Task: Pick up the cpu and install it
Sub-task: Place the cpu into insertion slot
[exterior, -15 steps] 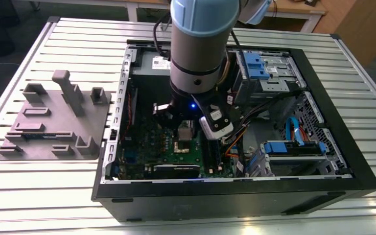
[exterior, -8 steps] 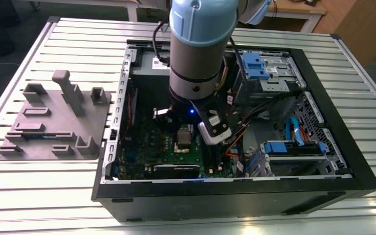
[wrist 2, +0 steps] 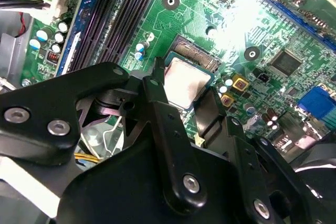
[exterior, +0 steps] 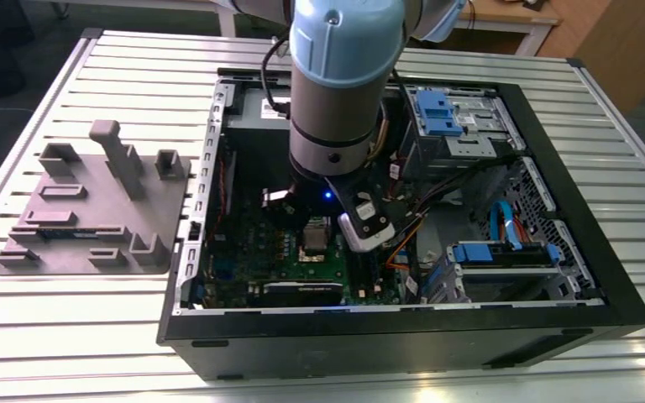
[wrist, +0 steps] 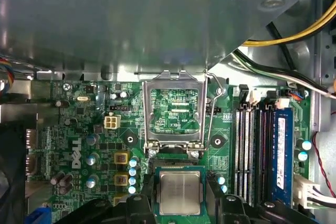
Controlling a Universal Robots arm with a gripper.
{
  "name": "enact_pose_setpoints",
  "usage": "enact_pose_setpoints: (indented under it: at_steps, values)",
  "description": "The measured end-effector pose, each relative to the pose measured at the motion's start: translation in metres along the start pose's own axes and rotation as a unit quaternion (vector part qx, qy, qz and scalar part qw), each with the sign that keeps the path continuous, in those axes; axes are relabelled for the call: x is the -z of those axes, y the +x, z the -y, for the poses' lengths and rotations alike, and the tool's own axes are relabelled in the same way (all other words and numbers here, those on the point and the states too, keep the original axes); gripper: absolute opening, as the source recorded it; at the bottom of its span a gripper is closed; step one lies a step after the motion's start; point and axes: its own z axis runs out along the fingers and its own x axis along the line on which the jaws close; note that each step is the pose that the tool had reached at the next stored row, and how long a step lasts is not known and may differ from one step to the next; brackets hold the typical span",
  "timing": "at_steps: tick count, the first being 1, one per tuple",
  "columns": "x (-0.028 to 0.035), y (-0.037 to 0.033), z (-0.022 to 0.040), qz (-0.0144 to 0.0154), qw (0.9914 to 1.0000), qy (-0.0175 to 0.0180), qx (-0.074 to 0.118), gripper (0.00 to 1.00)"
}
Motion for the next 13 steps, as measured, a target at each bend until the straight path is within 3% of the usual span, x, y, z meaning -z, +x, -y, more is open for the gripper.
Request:
enact_pose_setpoints:
  at_steps: [4, 13]
  values:
    - [-0.0026, 0.0031, 0.0000, 0.0000, 1.00000, -0.0001, 0.000, 0.47]
    - [-0.0115, 0.0032, 0.0015, 0.0000, 1.00000, 0.0000, 0.000, 0.47]
